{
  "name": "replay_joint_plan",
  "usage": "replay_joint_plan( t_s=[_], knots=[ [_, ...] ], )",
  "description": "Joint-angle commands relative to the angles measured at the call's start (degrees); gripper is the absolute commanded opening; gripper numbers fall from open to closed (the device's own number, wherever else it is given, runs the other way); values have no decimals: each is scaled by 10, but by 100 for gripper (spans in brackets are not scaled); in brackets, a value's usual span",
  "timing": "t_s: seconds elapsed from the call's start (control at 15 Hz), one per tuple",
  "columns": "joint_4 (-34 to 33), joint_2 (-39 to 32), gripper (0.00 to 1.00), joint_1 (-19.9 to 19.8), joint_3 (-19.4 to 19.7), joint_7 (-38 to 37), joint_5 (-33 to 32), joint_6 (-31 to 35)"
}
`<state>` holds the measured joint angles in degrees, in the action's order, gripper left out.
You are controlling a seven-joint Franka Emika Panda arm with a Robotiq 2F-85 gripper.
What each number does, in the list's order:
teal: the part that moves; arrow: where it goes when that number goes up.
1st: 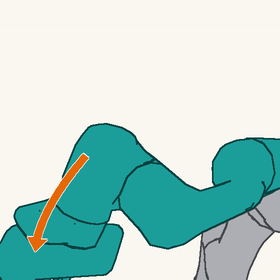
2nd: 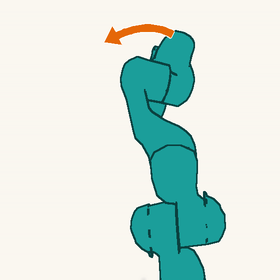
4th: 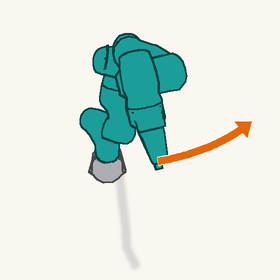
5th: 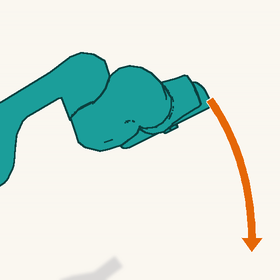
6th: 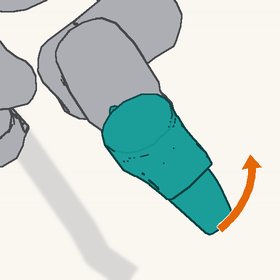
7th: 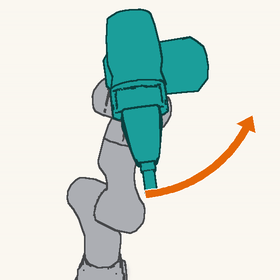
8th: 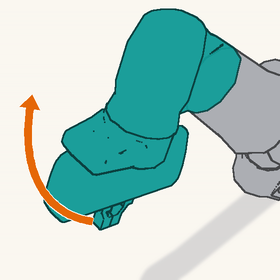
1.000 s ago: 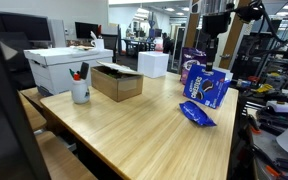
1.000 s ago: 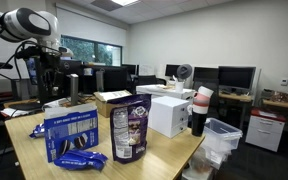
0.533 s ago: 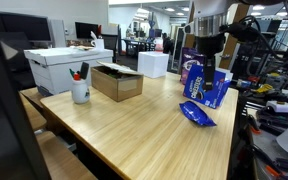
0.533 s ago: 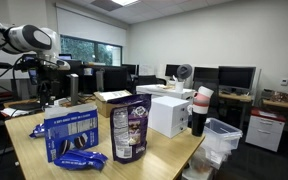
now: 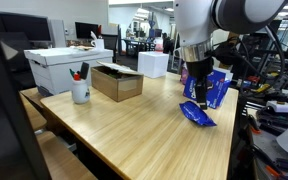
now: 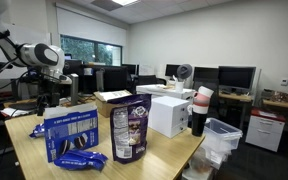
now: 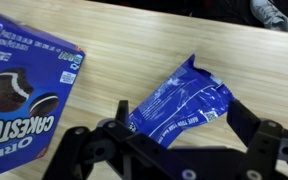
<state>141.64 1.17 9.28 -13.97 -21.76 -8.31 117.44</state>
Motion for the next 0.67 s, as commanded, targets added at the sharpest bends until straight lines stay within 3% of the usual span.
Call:
replay_joint_plan(
  t_s=[0.0,0.6],
  knots=[
    [-22,-49,100,5,13,-30,4,7],
    [-50,-121,100,12,45,-78,0,3]
  ],
)
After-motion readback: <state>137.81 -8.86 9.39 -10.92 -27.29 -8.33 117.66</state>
